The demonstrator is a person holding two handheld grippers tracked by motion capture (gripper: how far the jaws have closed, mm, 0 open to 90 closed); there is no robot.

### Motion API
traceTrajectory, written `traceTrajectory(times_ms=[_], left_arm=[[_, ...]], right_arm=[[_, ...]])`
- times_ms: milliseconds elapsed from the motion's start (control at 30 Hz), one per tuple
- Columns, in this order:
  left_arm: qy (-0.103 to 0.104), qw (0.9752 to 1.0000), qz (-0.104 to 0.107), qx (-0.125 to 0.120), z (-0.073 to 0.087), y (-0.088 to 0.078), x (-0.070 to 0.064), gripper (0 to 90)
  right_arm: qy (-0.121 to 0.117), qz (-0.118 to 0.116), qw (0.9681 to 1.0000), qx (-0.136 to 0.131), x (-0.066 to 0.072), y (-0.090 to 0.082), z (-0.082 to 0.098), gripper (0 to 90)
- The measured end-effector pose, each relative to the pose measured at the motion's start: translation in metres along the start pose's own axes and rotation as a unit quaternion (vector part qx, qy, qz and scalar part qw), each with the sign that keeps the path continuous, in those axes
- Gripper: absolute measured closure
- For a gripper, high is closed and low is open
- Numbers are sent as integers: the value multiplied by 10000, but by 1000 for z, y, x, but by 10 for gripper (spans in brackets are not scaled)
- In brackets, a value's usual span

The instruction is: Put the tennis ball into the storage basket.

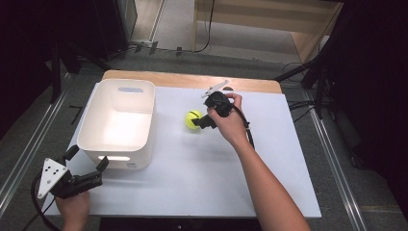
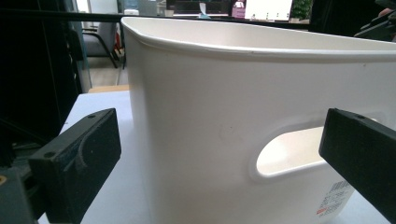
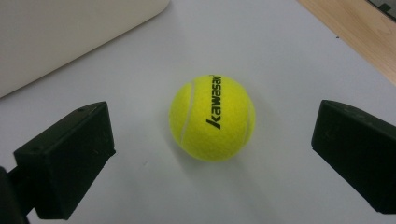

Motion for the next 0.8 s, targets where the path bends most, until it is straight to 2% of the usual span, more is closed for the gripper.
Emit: traceTrajectory(times_ms=[100, 267, 600, 800], left_arm=[[-14, 10000, -3, -10, 0, 0, 0, 0], [-7, 10000, -6, 9, 0, 0, 0, 0], [-18, 10000, 5, -8, 0, 0, 1, 0], [-27, 10000, 3, -11, 0, 0, 1, 0]], right_arm=[[-15, 0, 9999, 115, -1, 4, -3, 0], [20, -79, 9998, 156, -1, 12, -9, 0], [-56, -169, 9988, 445, 1, 29, -9, 0], [89, -173, 9983, 543, -1, 38, -6, 44]])
Point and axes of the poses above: each handheld gripper's, and its own axes: y roughly forward along the jaws, z roughly out of its underside, x roughly to its left, the point moved 8 cm from there along y, roughly forward along the jaws
